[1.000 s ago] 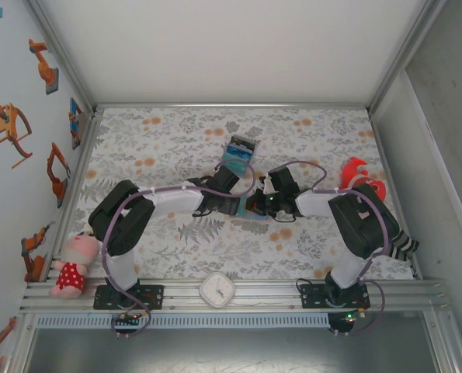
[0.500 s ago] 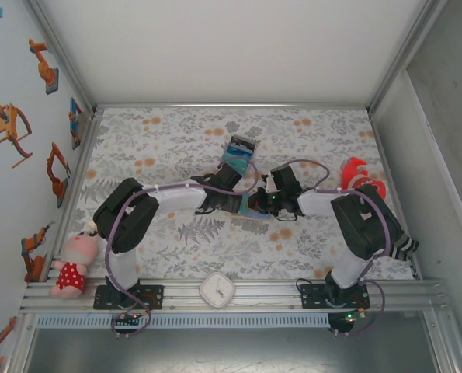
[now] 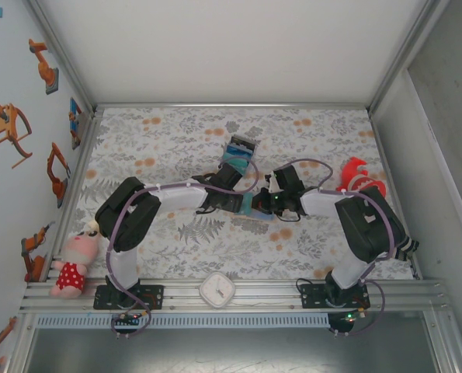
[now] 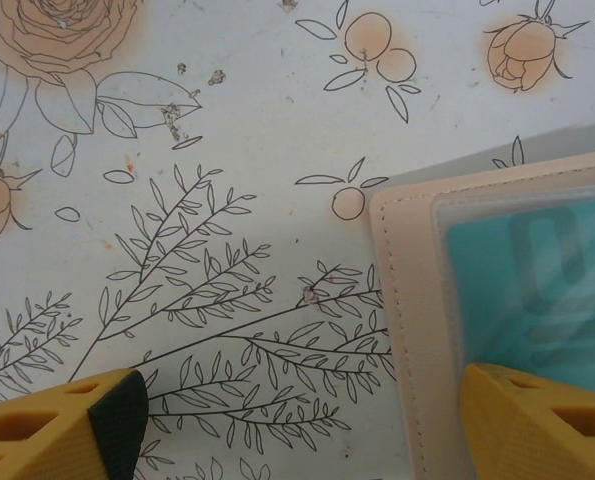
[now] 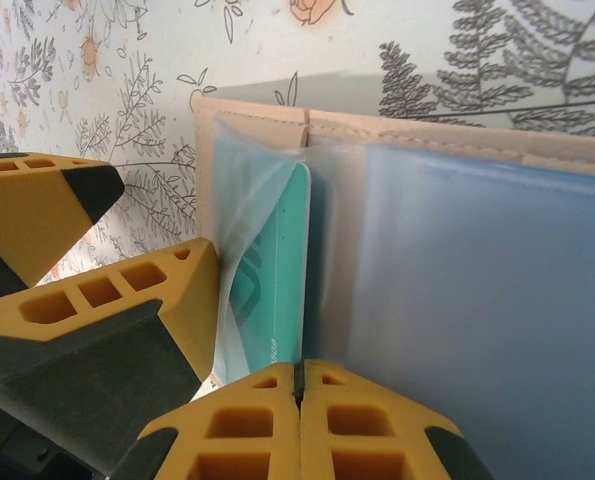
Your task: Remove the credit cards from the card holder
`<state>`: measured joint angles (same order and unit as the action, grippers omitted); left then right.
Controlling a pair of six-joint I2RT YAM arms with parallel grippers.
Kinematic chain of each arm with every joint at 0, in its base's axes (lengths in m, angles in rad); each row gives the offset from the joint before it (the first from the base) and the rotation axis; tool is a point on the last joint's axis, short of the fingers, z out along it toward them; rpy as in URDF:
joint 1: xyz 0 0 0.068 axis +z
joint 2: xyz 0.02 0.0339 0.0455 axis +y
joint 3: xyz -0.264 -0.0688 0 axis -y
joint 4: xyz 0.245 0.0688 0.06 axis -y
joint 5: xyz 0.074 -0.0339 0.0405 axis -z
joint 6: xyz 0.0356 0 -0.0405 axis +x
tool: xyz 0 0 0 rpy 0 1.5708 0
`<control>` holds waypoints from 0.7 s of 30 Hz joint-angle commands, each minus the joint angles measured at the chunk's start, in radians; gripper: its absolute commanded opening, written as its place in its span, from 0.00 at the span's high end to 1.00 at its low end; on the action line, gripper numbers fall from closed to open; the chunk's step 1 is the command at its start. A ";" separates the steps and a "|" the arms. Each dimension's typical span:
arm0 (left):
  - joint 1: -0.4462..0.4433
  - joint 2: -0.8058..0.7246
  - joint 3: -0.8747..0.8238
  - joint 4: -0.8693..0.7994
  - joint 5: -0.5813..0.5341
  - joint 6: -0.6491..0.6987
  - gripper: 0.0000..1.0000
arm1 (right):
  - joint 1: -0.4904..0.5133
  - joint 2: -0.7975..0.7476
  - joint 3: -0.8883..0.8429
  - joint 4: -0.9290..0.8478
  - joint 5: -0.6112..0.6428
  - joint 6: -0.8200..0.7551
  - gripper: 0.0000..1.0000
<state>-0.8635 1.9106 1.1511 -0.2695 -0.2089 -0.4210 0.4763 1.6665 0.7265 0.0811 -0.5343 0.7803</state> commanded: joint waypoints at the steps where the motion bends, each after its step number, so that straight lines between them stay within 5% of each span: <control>1: 0.023 0.064 -0.047 -0.178 -0.069 0.014 0.19 | -0.022 -0.033 -0.024 -0.044 0.016 -0.019 1.00; 21: 0.018 0.047 -0.050 -0.183 -0.059 -0.002 0.19 | -0.021 -0.034 -0.061 0.123 -0.063 0.057 0.92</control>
<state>-0.8635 1.9106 1.1511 -0.2729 -0.2089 -0.4320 0.4549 1.6516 0.6727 0.1555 -0.5770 0.8185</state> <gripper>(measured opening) 0.809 0.072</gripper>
